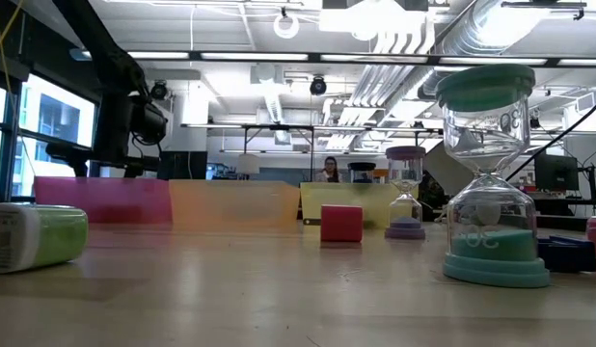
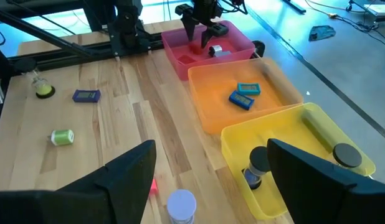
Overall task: Pick & Place Office items
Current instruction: Put the bottom violet hourglass into the yellow bin
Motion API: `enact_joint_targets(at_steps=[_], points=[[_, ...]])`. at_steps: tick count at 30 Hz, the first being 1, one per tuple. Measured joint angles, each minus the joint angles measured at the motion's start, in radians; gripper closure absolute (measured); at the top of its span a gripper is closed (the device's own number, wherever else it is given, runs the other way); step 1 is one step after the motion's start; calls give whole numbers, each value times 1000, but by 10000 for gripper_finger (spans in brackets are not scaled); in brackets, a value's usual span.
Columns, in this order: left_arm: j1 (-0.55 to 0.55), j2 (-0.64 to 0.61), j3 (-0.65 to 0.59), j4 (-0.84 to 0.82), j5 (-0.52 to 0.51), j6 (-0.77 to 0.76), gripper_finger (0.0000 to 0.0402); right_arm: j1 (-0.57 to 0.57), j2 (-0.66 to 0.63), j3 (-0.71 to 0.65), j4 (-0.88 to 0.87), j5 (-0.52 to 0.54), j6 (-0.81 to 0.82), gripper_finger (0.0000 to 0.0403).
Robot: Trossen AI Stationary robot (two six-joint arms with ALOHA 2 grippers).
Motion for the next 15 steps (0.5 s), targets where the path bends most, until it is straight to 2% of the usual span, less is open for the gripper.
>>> enact_joint_targets(at_steps=[4,8,12,15], points=[[0,-6,0,-27,-2,64,135,0,0,0,6,0,0,108],[-11,-64,1,-54,-14,117,135,0,0,0,17,0,0,108],[-12,-184,25,-74,-39,144,134,1,0,0,16,-10,0,108],[-26,-306,43,-77,-5,185,134,1,0,0,16,-35,0,108]])
